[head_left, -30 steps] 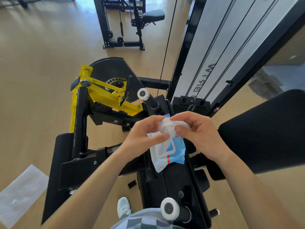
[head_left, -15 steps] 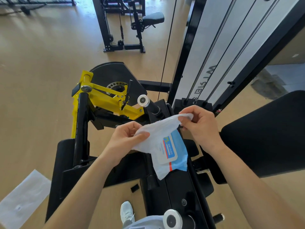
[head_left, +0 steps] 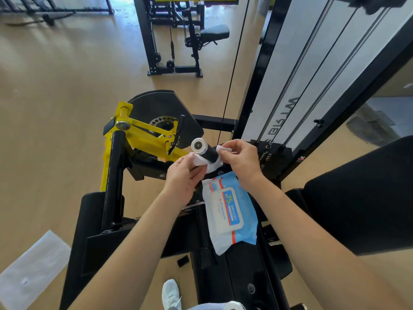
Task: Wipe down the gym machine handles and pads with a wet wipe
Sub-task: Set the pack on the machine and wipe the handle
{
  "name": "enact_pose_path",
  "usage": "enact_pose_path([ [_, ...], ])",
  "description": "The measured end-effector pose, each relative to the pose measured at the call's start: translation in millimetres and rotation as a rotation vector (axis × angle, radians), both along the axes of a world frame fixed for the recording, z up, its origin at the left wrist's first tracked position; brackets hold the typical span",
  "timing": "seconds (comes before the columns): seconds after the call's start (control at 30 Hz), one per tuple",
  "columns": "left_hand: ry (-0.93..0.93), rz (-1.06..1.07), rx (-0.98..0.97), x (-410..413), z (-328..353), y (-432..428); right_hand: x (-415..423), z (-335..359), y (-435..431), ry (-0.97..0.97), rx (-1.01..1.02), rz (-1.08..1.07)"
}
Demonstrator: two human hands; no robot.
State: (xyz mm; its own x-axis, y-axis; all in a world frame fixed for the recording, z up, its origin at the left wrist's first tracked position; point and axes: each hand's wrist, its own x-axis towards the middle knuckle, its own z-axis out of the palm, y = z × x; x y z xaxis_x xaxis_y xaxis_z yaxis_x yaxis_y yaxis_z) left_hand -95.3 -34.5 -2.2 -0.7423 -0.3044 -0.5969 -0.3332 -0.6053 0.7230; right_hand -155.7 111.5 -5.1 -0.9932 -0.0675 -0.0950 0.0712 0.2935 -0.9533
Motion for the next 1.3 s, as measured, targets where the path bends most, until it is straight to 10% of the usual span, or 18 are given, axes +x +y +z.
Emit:
enact_pose_path([
  [0.67, 0.553, -0.009, -0.316, 42, 27, 2, 19, 39, -4, 0.420, 0.016, 0.375],
  [1.3, 0.440, -0.267, -0.769, 0, -18, 3, -4, 0, 9, 0.337, 0.392, 0.378],
])
